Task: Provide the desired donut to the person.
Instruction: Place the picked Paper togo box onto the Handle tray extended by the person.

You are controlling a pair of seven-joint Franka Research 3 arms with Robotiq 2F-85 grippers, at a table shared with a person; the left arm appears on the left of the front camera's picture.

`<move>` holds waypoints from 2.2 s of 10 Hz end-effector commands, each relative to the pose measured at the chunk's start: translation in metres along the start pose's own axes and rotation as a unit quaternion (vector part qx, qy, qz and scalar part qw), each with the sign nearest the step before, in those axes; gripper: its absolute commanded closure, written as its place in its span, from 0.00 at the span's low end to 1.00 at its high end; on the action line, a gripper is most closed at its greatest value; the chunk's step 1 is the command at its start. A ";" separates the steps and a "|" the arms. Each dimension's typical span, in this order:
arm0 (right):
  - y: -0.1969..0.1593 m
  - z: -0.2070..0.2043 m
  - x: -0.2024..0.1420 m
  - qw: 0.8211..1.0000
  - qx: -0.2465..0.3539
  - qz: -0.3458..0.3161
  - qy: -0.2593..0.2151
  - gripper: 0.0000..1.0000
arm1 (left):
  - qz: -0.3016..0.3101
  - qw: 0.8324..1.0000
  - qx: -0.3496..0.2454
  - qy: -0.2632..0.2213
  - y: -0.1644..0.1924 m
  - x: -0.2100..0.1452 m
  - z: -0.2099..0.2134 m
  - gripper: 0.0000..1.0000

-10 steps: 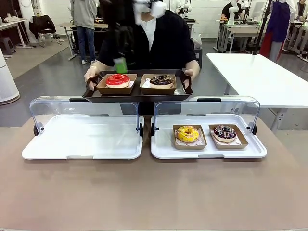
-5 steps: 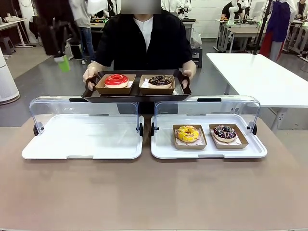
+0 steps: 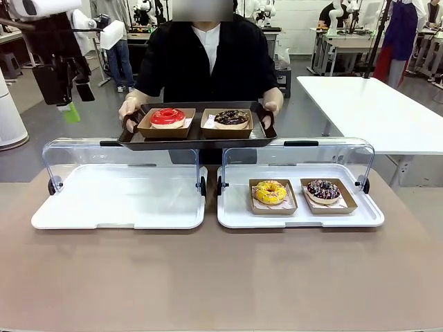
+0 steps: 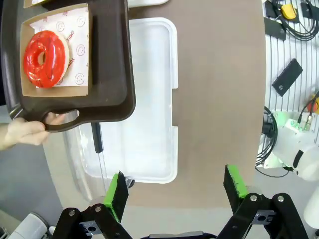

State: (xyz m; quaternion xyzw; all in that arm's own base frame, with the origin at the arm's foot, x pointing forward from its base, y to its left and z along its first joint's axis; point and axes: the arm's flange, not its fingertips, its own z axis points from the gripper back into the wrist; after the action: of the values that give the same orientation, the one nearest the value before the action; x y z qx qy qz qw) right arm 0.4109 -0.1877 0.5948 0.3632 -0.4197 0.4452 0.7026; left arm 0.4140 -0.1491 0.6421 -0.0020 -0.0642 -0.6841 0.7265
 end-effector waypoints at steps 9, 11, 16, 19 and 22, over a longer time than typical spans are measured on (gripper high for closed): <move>0.001 -0.001 0.000 1.000 0.000 0.002 -0.005 0.00 | -0.003 1.000 0.001 -0.001 0.001 0.003 0.001 0.00; 0.001 -0.001 0.000 1.000 0.000 0.002 -0.005 0.00 | -0.003 1.000 0.001 -0.001 0.001 0.003 0.001 0.00; 0.001 -0.001 0.000 1.000 0.000 0.002 -0.005 0.00 | 0.017 0.987 -0.016 -0.160 0.018 -0.063 0.033 0.00; 0.001 -0.001 0.000 1.000 0.000 0.002 -0.005 0.00 | 0.004 0.945 -0.030 -0.324 0.027 -0.160 0.040 0.00; 0.001 -0.001 0.000 1.000 0.000 0.002 -0.005 0.00 | -0.005 0.910 0.006 -0.414 0.018 -0.242 0.023 0.00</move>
State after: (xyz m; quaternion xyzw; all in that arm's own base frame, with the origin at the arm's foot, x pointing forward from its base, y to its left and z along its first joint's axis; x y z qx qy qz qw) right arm 0.4107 -0.1881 0.5949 0.3631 -0.4199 0.4450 0.7027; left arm 0.4132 0.0881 0.6572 -0.2699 -0.3454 -0.6262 0.6448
